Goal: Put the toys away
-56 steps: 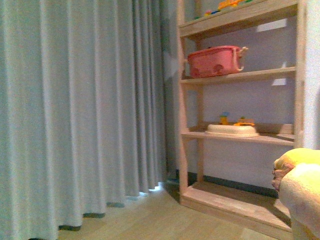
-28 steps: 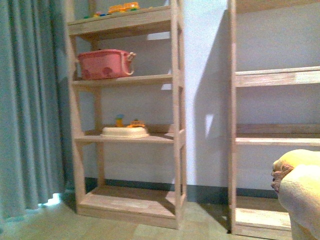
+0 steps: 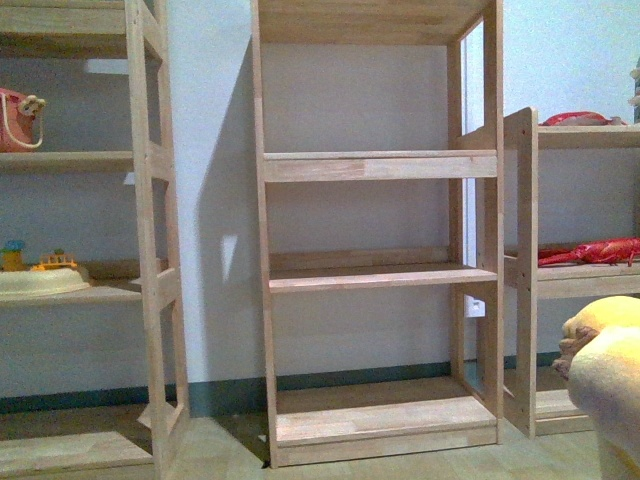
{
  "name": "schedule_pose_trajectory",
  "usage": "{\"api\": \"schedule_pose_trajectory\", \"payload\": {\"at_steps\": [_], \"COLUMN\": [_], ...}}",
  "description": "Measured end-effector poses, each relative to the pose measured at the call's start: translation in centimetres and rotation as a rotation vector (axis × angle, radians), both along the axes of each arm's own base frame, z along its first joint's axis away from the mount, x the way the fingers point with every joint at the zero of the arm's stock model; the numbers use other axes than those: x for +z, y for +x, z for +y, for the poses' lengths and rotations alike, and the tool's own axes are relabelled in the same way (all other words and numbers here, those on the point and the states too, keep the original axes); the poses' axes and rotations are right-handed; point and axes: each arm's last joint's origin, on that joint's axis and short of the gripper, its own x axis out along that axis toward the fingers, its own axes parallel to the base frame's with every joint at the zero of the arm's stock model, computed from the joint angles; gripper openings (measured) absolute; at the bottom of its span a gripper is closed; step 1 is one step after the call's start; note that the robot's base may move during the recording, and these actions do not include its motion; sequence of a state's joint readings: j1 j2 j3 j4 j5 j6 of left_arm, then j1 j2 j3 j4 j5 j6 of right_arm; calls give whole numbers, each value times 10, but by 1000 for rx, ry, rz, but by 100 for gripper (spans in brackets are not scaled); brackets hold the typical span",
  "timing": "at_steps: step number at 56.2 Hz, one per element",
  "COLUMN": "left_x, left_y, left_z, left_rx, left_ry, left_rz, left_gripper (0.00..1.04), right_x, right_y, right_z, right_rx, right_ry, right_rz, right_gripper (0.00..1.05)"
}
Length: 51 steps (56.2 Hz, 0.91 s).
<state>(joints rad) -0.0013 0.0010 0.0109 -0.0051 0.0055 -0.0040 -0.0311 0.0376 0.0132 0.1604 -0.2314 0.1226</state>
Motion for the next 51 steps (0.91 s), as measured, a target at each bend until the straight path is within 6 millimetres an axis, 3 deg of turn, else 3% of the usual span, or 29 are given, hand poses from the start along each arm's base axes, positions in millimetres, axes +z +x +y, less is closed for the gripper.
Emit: {"api": "schedule_pose_trajectory", "payload": {"at_steps": [51], "left_x": [0], "left_y": [0], "left_z": [0], "left_rx": [6], "left_ry": [0], "left_rz": [0], "left_gripper": [99], "right_x": [0], "right_y": [0], "right_z": [0], "right_rx": [12], "right_ry": [-2], "right_rz": [0], "right_gripper": [17]}}
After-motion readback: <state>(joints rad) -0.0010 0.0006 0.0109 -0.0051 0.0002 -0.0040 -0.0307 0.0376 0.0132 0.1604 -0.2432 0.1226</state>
